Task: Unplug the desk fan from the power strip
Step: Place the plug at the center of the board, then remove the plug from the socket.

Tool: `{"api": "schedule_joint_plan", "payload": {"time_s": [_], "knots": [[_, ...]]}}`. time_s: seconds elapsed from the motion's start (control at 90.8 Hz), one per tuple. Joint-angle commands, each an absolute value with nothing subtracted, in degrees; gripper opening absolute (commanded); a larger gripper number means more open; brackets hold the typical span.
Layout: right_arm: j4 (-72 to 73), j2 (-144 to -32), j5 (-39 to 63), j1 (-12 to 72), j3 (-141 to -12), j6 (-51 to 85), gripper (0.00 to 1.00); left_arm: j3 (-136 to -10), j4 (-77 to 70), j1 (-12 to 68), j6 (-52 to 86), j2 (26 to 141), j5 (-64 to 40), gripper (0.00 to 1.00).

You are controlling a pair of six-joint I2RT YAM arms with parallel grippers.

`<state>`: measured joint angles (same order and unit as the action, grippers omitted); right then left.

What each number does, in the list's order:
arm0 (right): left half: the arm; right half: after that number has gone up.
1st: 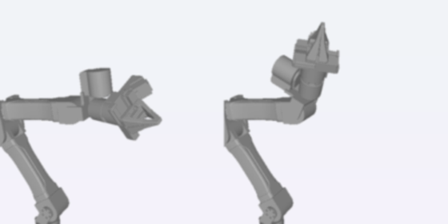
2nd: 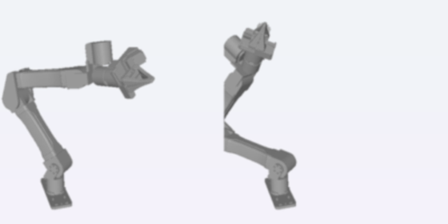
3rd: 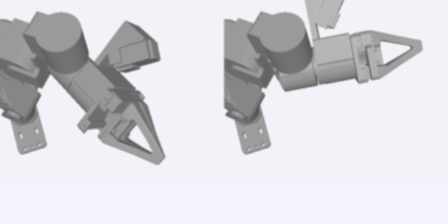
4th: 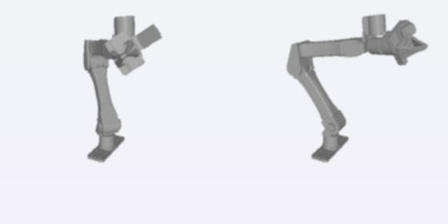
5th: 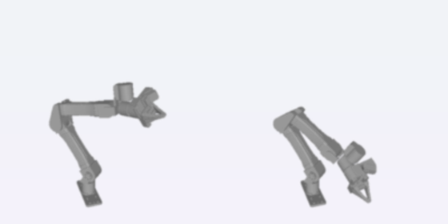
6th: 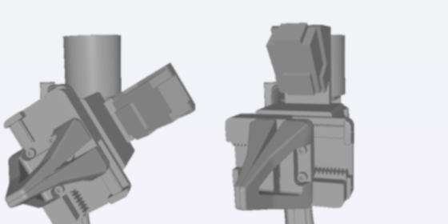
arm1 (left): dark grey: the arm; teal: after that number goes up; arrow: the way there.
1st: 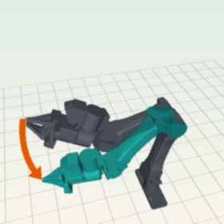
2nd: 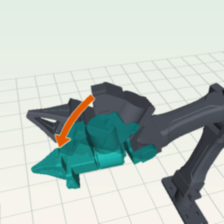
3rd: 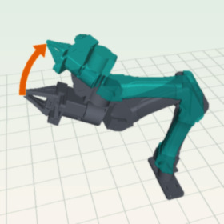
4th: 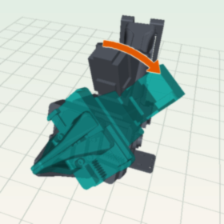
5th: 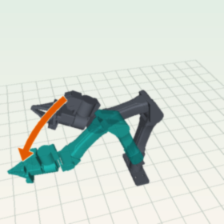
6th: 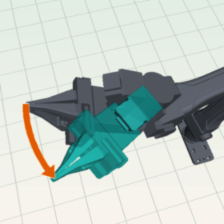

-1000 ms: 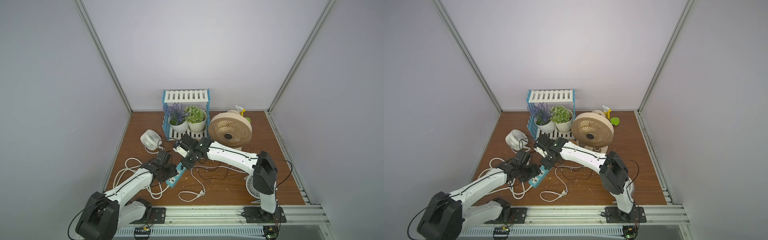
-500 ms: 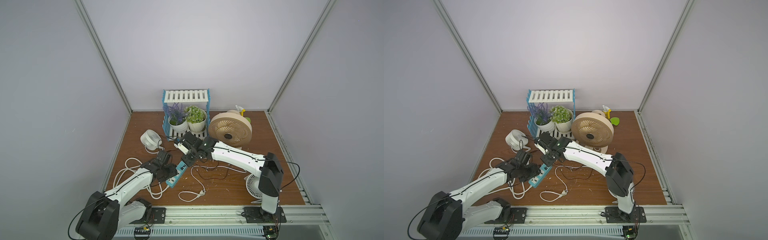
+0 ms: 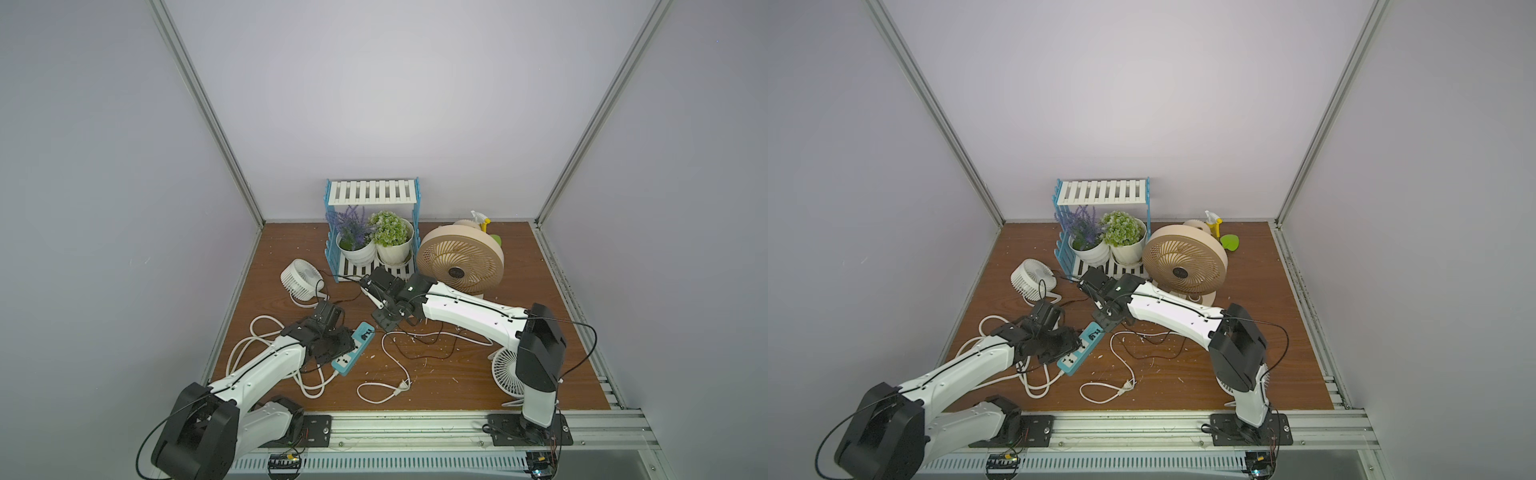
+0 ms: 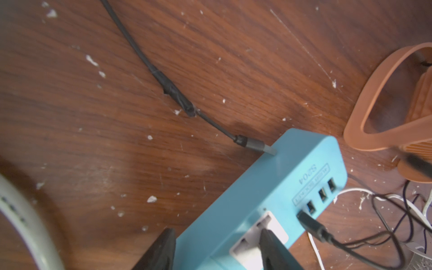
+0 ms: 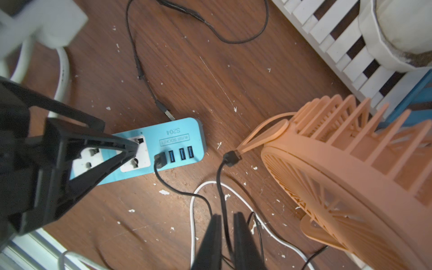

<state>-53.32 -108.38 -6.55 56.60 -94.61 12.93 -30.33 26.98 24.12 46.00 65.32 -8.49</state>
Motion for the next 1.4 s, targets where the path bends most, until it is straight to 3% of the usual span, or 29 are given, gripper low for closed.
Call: {"api": "schedule_joint_plan", "payload": {"time_s": [0.0,0.231,0.44,0.605,1.387], "knots": [[-54.5,-108.7,-7.0,56.5,-94.6,13.7,0.22,-28.3,33.5,24.5,44.9,67.0,-4.8,0.60],[-52.9,-107.5,-4.7,56.6,-95.2,12.7,0.30,-28.6,33.6,24.5,44.8,66.6,-4.9,0.60],[-46.0,-107.2,8.3,57.2,-93.0,11.8,0.42,-28.6,33.6,24.5,44.8,66.3,-4.7,0.60],[-45.2,-108.8,11.2,57.7,-93.0,11.6,0.47,-28.5,33.5,24.5,44.9,66.1,-4.7,0.60],[-51.0,-116.0,8.3,57.7,-100.5,11.2,0.44,-27.2,32.4,24.5,45.9,64.5,-5.4,0.60]]}}
